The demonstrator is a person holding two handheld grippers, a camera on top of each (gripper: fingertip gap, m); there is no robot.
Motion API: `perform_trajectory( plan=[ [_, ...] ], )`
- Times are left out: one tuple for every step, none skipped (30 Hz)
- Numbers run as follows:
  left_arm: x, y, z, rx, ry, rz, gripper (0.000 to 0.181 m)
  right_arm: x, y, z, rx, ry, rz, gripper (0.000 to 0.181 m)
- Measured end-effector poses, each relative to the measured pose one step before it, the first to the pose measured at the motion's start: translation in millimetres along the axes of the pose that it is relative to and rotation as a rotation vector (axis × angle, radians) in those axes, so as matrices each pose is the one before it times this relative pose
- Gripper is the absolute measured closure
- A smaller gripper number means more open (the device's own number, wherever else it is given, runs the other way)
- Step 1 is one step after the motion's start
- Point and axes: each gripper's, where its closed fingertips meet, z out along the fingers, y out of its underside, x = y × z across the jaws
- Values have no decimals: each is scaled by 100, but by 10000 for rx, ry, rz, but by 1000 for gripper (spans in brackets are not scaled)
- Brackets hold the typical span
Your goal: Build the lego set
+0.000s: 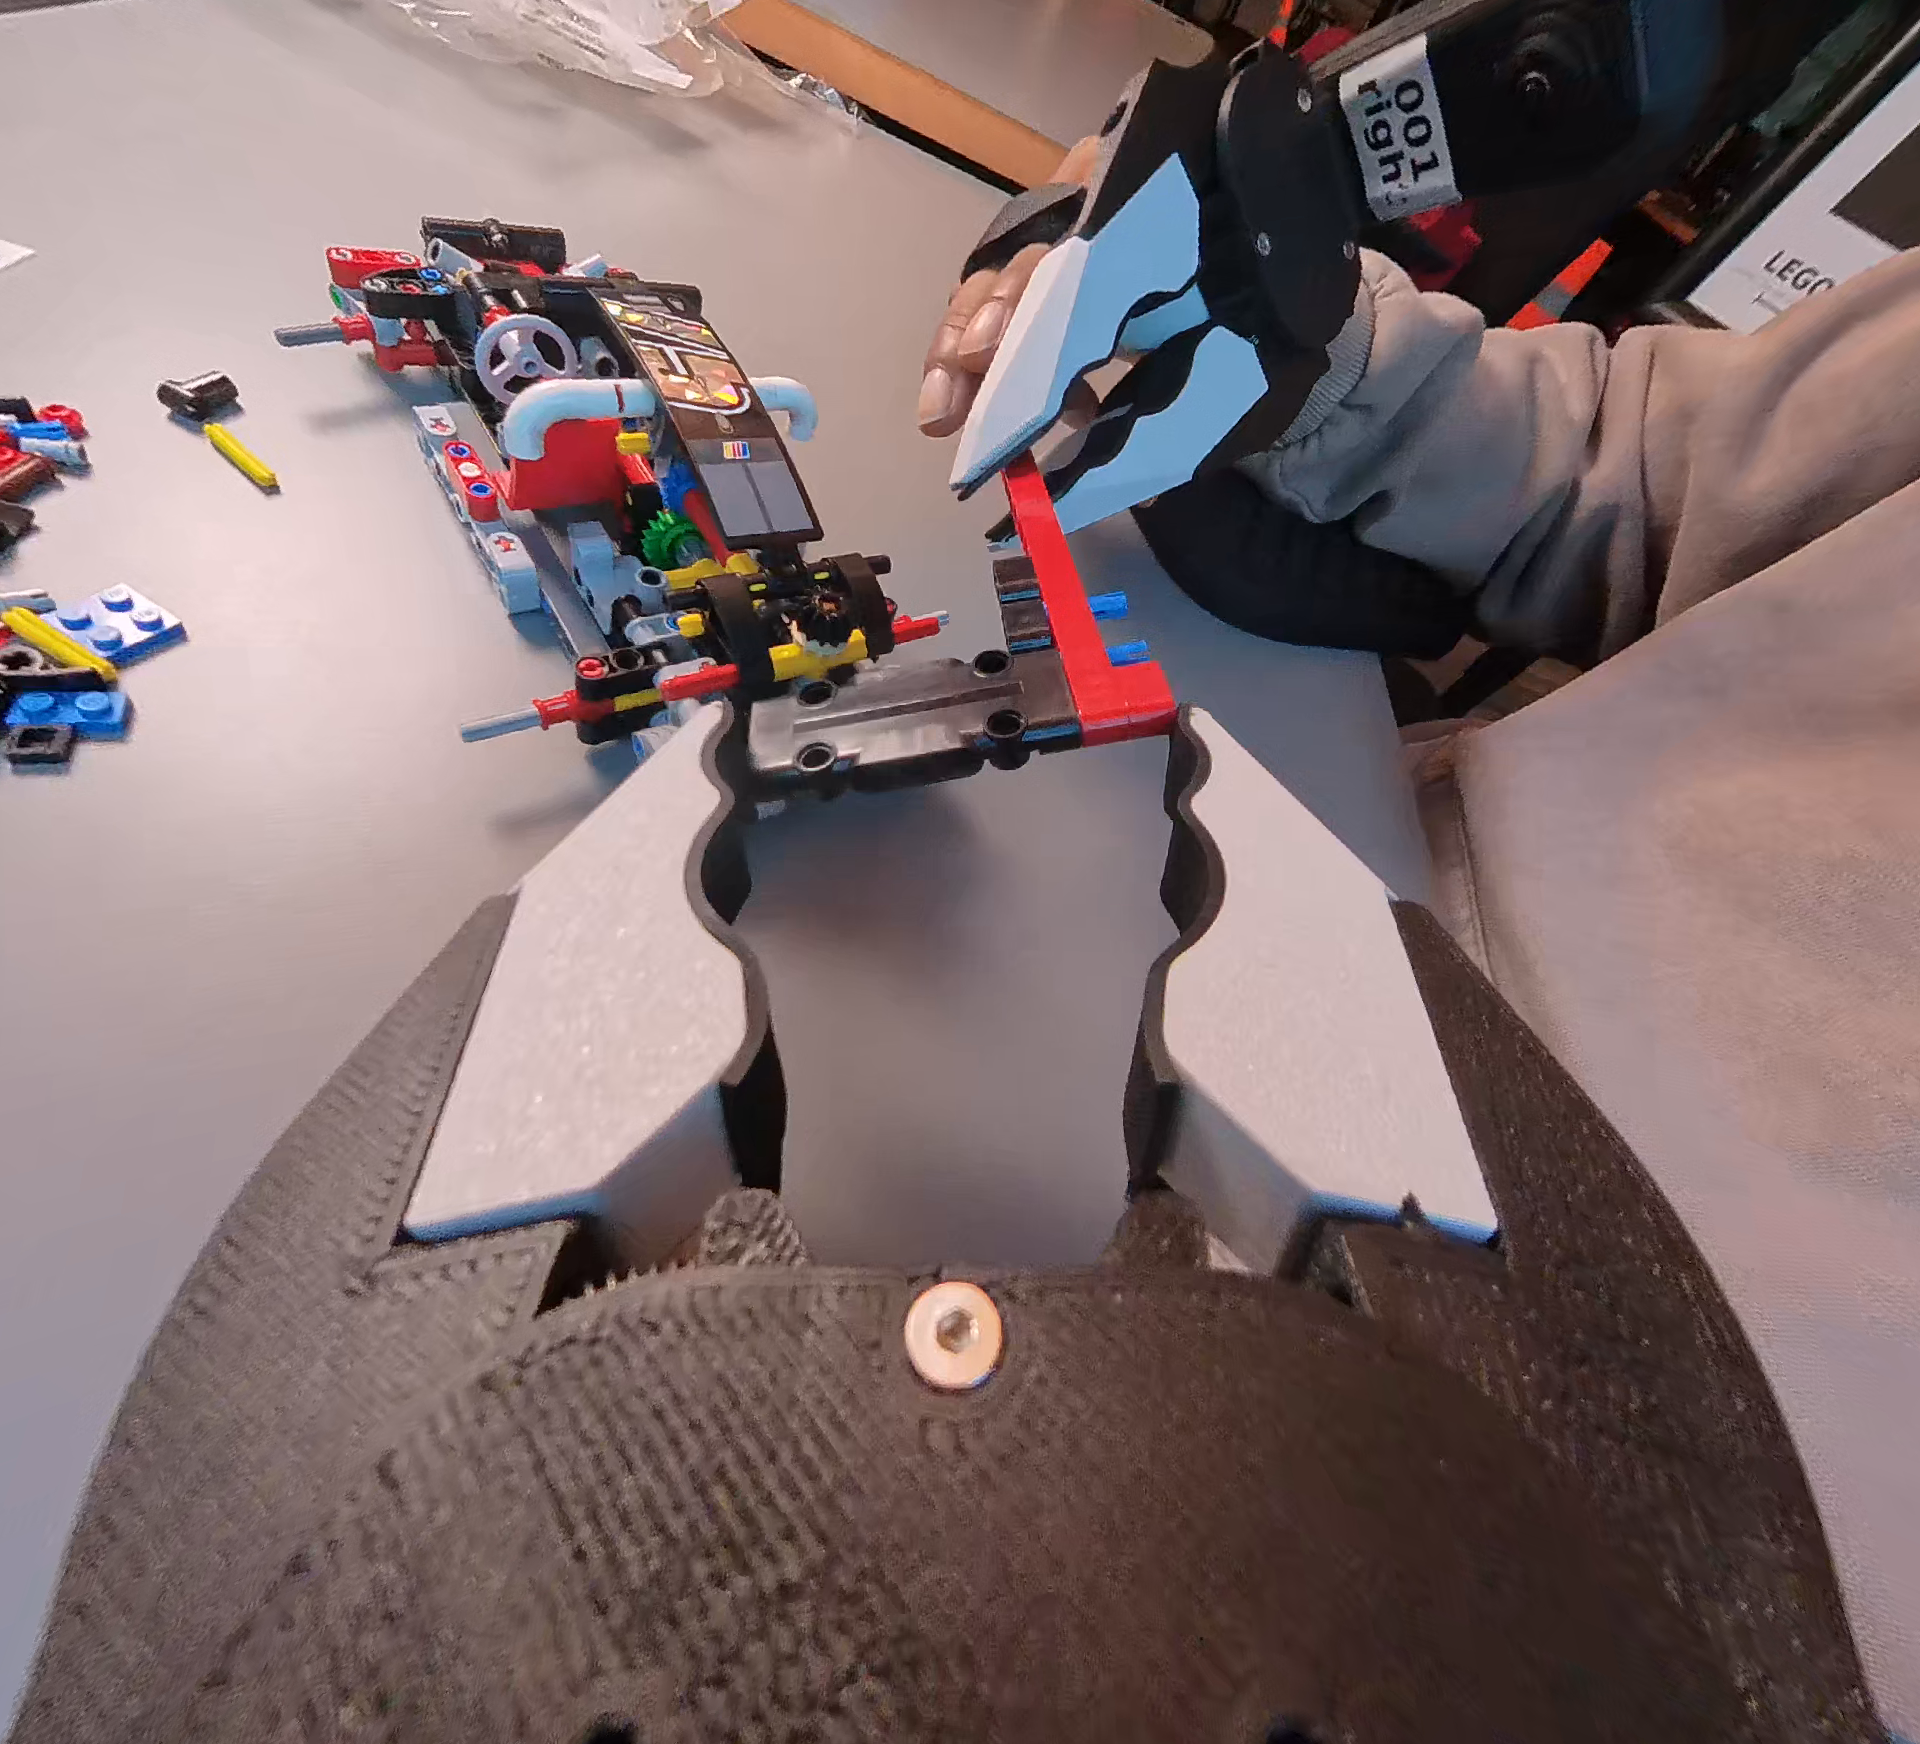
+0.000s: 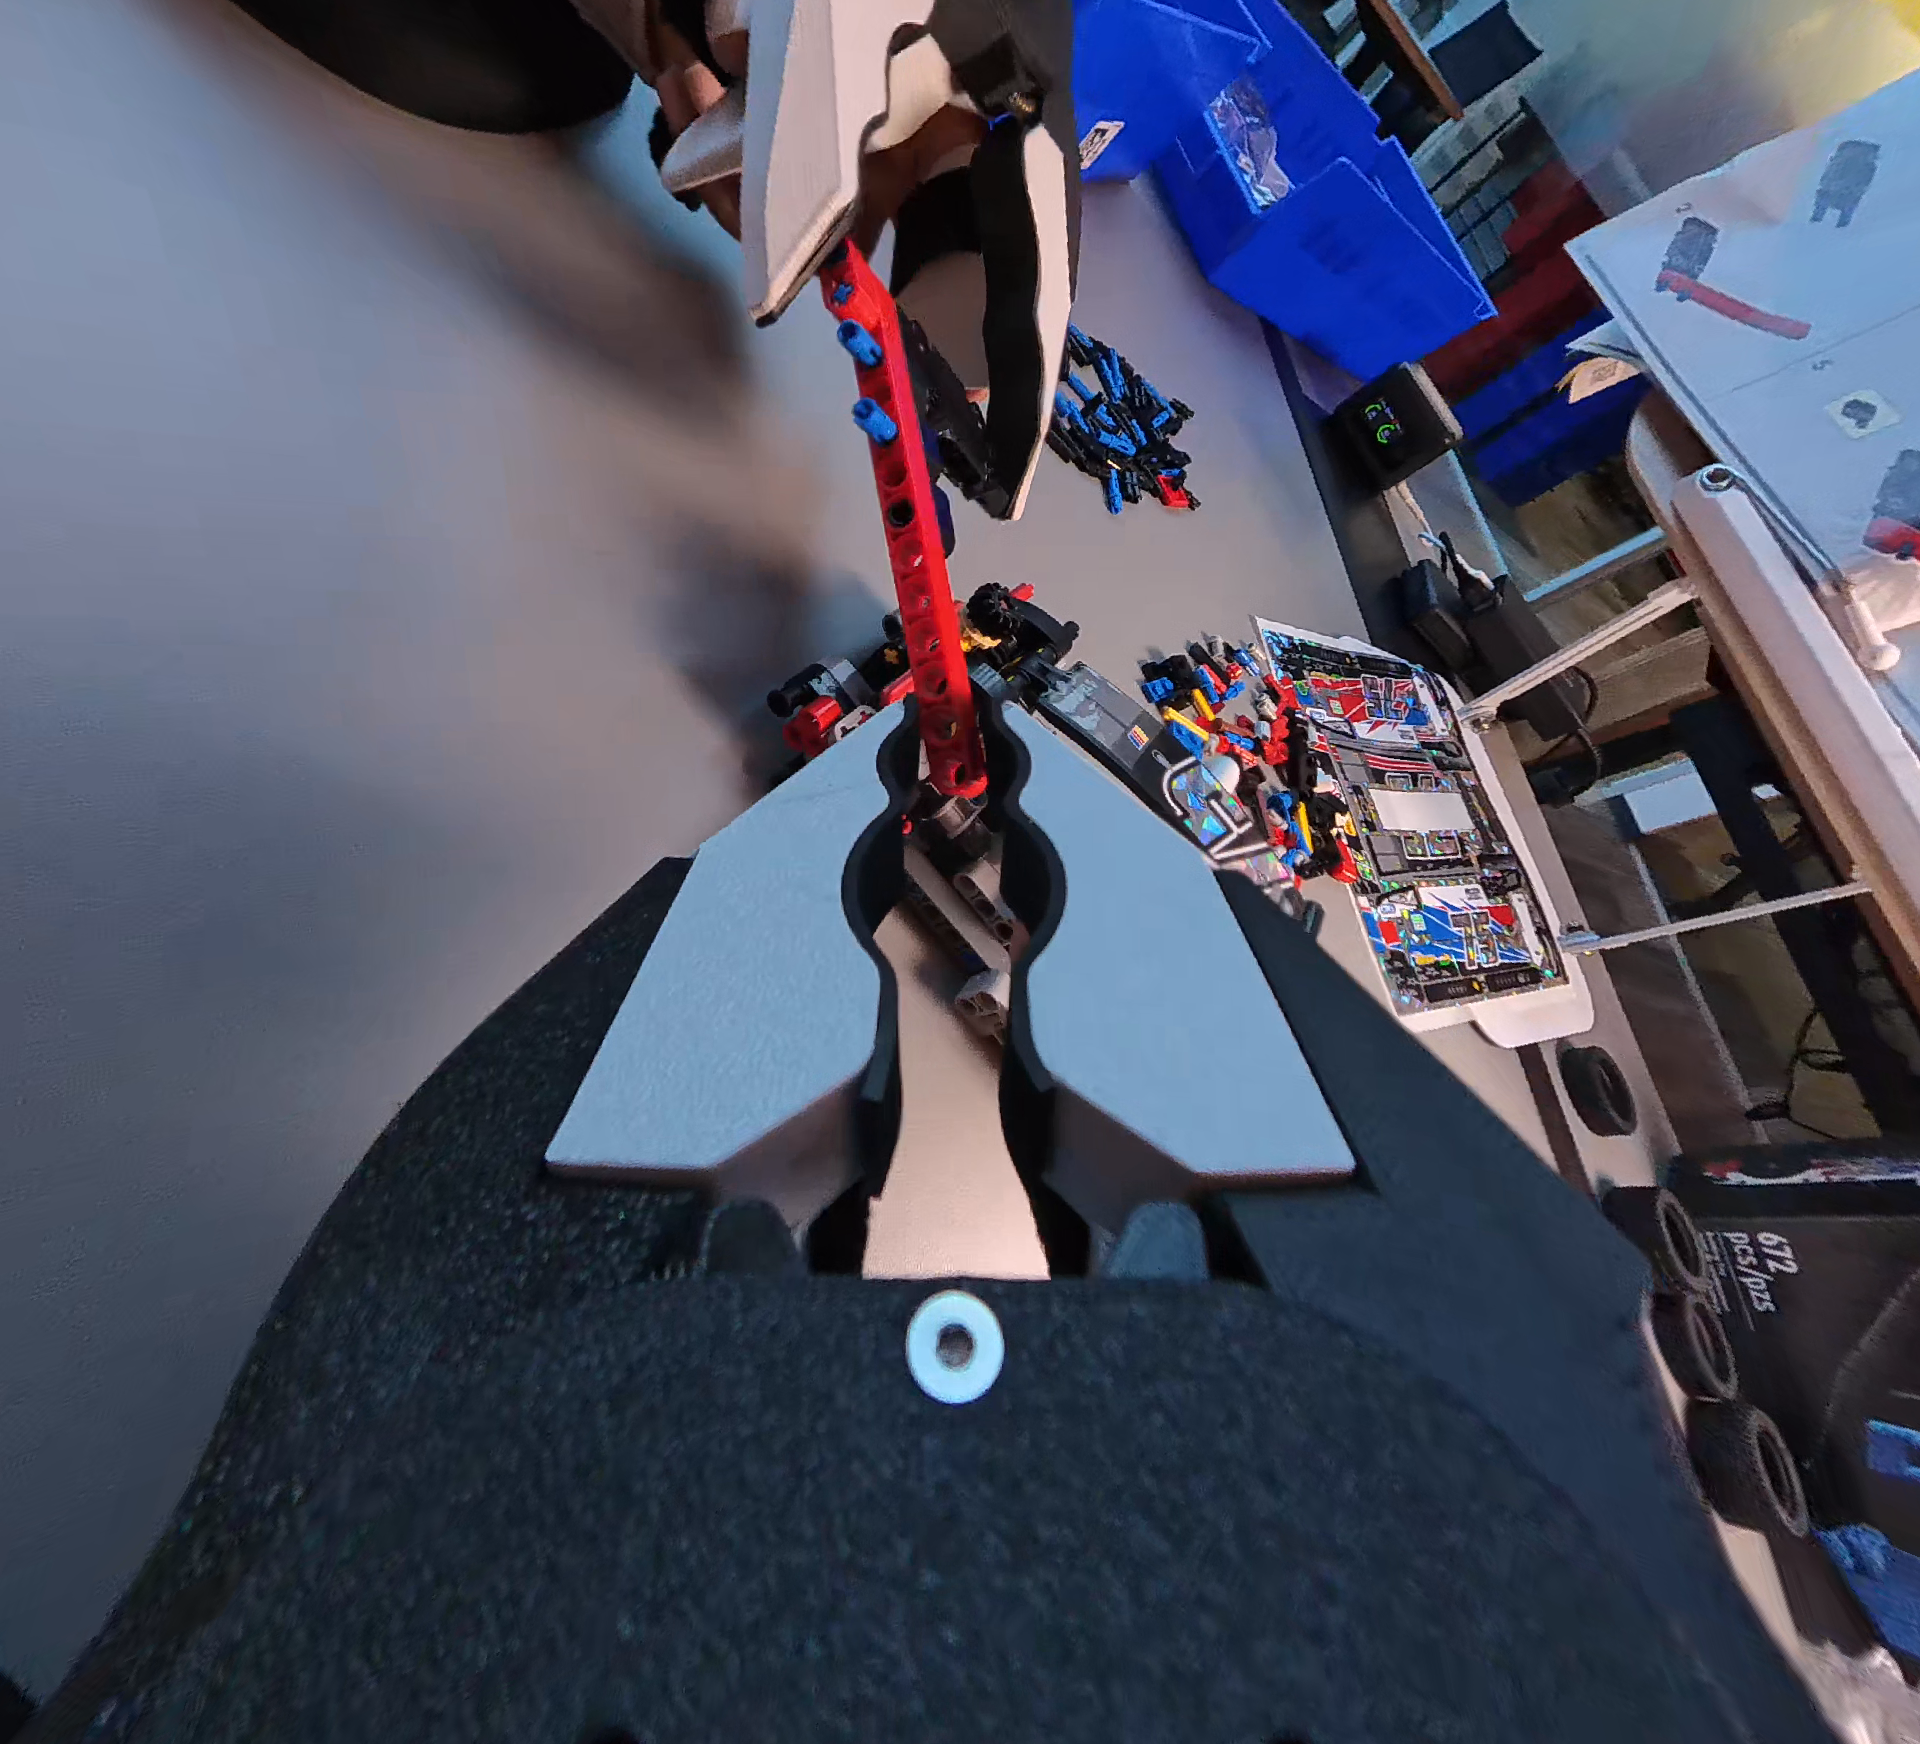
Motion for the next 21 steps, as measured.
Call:
perform_trajectory(
  plan=[
    [-17,9,19,-32,-103,216,102,82,34,-36,25,19,88,172],
    [-43,39,14,-58,-101,183,102,40,71,-18,-7,-10,92,171],
    [-81,87,5,-69,-102,158,102,57,115,-4,-30,-11,120,171],
    [-86,148,6,-94,-93,143,102,37,142,-7,-26,-20,113,171],
    [-120,175,-11,-108,-108,152,102,30,179,-13,-33,-30,110,171],
    [-164,210,-10,-140,-137,180,102,52,203,5,-38,-7,106,171],
    [-123,199,-11,-122,-114,183,101,44,117,-21,6,6,89,171],
    [-59,86,-17,-49,-66,121,102,9,24,-10,45,-23,103,171],
    [-89,21,-1,-13,-83,83,102,17,15,0,25,-17,136,171],
    [-102,35,27,-31,-105,125,101,92,49,15,-8,16,117,171],
    [-132,120,41,-86,-149,184,101,141,81,4,-6,32,117,171],
    [-136,169,58,-103,-152,192,101,180,59,-31,41,41,164,171],
    [-108,154,61,-82,-113,132,101,154,64,-59,64,-22,246,171],
    [-99,91,54,-38,-95,79,101,146,69,-113,61,-57,286,170],
    [-162,86,54,-39,-119,58,102,278,-39,-195,109,-2,260,169],
    [-151,124,56,-67,-104,57,102,424,-162,-314,158,46,222,169],
    [-37,163,85,-76,-26,33,102,649,-136,-406,88,100,177,168],
    [16,81,76,-18,16,-14,102,938,-94,-469,13,202,96,167],
    [-26,6,46,11,5,-36,102,1090,-85,-483,-17,191,41,165],
    [-65,22,39,-13,-4,-33,102,1035,77,-390,-140,77,39,162],
    [-12,50,27,-16,46,-46,102,915,377,-204,-357,-51,19,155]
  ],
)
